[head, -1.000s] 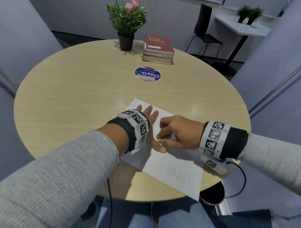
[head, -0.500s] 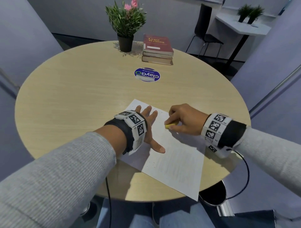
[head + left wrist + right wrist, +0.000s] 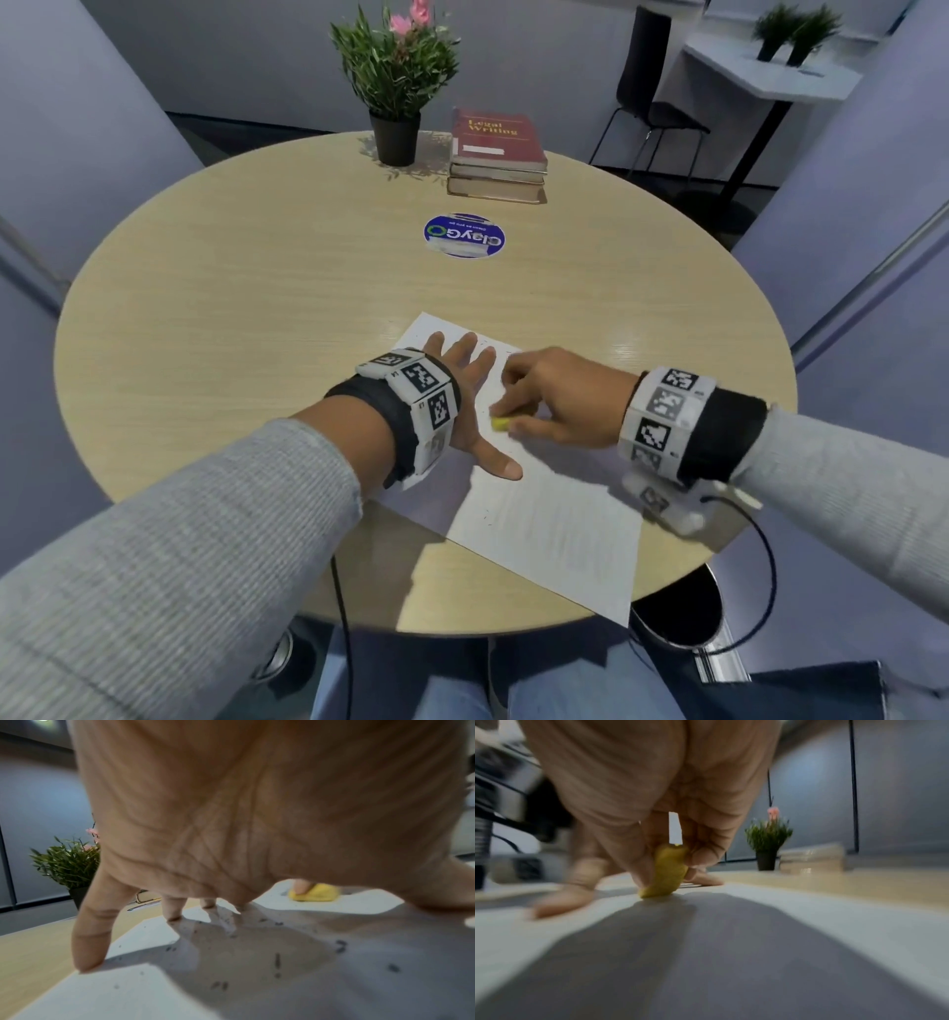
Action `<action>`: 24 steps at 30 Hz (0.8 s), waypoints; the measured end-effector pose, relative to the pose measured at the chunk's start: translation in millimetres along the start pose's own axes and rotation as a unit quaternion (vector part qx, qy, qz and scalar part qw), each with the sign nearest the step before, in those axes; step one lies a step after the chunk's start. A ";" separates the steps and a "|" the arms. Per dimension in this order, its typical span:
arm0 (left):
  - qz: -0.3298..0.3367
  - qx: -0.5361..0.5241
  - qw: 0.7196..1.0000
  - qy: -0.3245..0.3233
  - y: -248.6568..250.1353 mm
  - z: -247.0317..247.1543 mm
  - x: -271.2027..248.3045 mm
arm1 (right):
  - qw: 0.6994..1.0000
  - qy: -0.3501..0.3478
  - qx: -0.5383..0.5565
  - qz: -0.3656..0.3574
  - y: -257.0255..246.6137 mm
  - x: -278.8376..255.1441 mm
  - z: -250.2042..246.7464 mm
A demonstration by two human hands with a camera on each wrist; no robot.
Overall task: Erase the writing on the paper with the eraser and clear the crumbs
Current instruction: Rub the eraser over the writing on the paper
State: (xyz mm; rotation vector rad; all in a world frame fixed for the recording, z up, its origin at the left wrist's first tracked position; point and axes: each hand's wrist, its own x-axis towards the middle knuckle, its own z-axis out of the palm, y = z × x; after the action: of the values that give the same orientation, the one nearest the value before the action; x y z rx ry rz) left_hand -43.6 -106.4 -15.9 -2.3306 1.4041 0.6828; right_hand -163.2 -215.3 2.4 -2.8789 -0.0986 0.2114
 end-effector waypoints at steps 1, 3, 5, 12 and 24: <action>0.000 0.000 1.000 0.001 0.5 -0.4 -1.4 | 1.000 0.017 -0.009 0.019 5.1 2.3 -4.3; -0.001 -0.005 1.000 0.004 1.1 0.5 -1.3 | 0.999 0.030 -0.020 0.011 3.8 2.7 -3.2; -0.002 -0.007 1.000 0.010 -0.1 2.2 0.8 | 0.999 0.004 0.001 -0.048 -10.4 -2.3 5.9; -0.003 -0.015 1.000 -0.003 -0.4 0.4 -0.9 | 0.998 0.044 0.001 0.040 17.3 -6.5 -4.1; -0.003 -0.024 1.000 -0.004 -1.6 5.2 7.7 | 0.999 -0.012 0.036 -0.036 -0.4 -19.7 6.9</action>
State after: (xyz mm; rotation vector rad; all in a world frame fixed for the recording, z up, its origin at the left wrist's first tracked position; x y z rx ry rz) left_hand -40.3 -108.6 -24.5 -2.3643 1.3927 0.7298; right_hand -183.7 -215.0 -1.5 -2.7960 -0.1962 0.2312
